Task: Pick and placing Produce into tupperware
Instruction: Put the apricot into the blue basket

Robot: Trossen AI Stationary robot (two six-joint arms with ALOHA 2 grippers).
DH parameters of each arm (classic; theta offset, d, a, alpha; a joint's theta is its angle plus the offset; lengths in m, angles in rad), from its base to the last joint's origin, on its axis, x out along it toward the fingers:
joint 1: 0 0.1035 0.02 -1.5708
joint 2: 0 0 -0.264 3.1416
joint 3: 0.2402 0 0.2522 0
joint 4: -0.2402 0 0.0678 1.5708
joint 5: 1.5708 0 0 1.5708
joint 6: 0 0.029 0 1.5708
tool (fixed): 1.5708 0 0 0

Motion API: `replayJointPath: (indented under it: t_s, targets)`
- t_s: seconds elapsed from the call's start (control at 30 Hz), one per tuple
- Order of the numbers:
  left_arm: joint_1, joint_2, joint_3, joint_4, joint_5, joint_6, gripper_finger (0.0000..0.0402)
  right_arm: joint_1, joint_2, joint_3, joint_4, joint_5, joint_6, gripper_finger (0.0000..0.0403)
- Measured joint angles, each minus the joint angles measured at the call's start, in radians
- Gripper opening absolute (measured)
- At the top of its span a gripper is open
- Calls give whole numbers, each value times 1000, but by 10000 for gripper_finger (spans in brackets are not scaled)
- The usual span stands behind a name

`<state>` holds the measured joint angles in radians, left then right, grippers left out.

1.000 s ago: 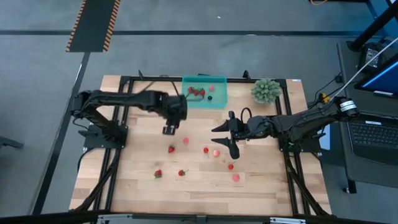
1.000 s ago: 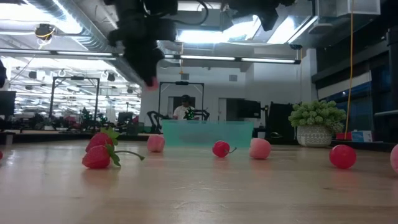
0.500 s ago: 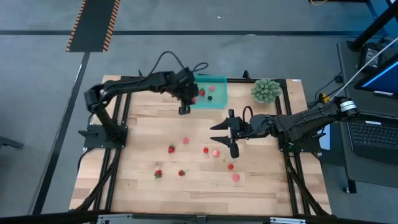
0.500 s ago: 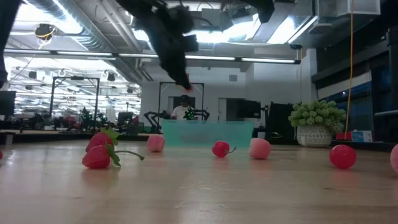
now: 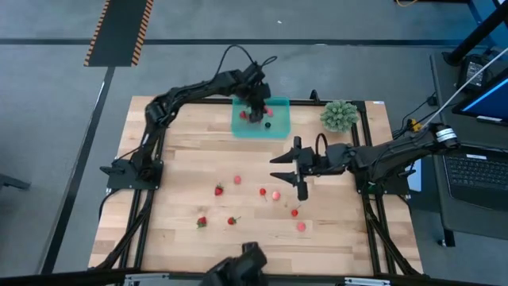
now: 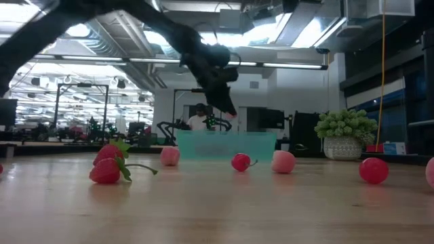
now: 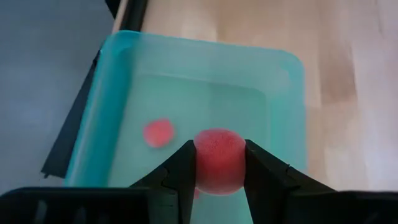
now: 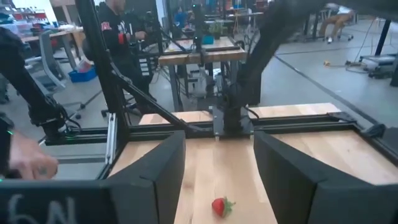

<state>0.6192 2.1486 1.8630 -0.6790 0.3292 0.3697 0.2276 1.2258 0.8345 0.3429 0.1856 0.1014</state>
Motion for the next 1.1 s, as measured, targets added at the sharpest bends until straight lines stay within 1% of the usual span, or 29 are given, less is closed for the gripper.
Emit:
replayJointPath:
  t_s: [0.1,0.27,0.4,0.6,1.1]
  targets:
    - [23,76,80,-18,33,-24,108,0,-17,0,3,0,-1,193]
    - [38,160,157,-69,29,-35,108,0,-41,0,-2,0,-3,193]
    - [43,189,164,-87,30,-26,109,0,-45,0,-17,0,-4,193]
    - [63,192,164,-96,29,-22,109,0,-45,0,-60,-1,-5,193]
    - [101,221,165,-93,28,4,110,0,-44,0,-77,-1,-10,193]
